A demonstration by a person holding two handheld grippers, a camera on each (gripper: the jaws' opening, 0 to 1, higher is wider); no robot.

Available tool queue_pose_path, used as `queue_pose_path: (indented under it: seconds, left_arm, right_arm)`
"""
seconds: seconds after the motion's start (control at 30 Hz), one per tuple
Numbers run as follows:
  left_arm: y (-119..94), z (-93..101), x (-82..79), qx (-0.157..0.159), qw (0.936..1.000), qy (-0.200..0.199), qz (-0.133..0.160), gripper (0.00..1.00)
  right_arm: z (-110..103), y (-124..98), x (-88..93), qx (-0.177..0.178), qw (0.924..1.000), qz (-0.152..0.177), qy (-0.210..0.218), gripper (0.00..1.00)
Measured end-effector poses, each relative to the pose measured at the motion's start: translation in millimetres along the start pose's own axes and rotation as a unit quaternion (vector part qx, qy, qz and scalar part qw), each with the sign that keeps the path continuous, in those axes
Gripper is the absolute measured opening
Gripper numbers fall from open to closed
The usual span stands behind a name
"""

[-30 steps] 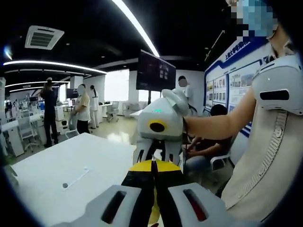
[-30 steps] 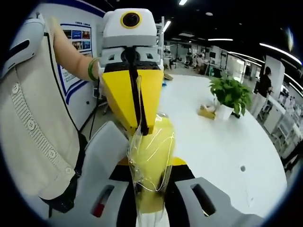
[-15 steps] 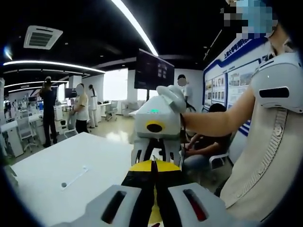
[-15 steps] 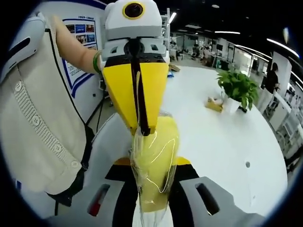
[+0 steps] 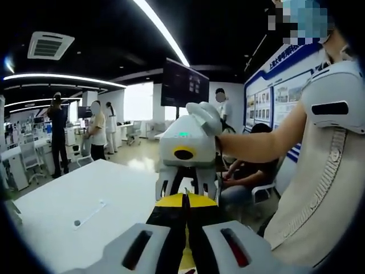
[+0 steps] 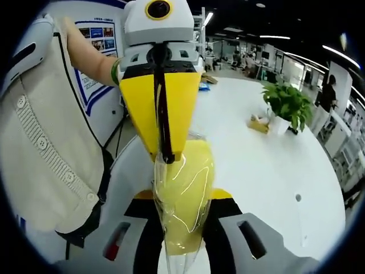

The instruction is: Compare the silicone blocks by pressing each to a similar depth, holding the contact briefly, and releasing to observe deformation and rebound differences across the visible hardness samples.

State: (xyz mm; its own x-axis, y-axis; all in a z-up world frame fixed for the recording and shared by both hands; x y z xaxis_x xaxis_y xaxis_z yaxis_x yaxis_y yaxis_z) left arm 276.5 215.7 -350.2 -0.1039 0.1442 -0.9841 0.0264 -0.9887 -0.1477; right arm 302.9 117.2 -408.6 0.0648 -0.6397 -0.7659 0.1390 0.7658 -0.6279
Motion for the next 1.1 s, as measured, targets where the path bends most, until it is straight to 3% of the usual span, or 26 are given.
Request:
queue_pose_path:
  seconds: [0.87,1.1]
  left_arm:
    - [-4.0,-2.9,6.8,-0.009,0.9998,-0.017,0.009,0.00]
    - [-11.3,-7.8,12.4,-0.021,0.9993,-0.028,0.015,0.00]
  right_arm:
    - [3.3,7.2,4.4,-0.005,0.9999,-0.009,0.012,0.31]
    - [7.3,6.2,4.2,0.025,0.9996,0.013,0.005,0.34]
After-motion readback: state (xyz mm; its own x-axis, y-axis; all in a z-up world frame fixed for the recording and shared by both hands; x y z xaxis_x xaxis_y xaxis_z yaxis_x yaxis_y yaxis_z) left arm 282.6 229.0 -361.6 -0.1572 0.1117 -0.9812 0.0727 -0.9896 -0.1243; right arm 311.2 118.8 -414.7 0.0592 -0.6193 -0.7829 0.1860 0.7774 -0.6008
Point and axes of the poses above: the point that each gripper's makers call its tool centre point, and the gripper's own axes: y roughly forward along the fingers, z roughly to its right, x roughly out of its underside, the point moved 8 cm from there along -y, roughly backward along the fingers, and after that the axes turned 15 degrees about x, right-handed, at the moved point
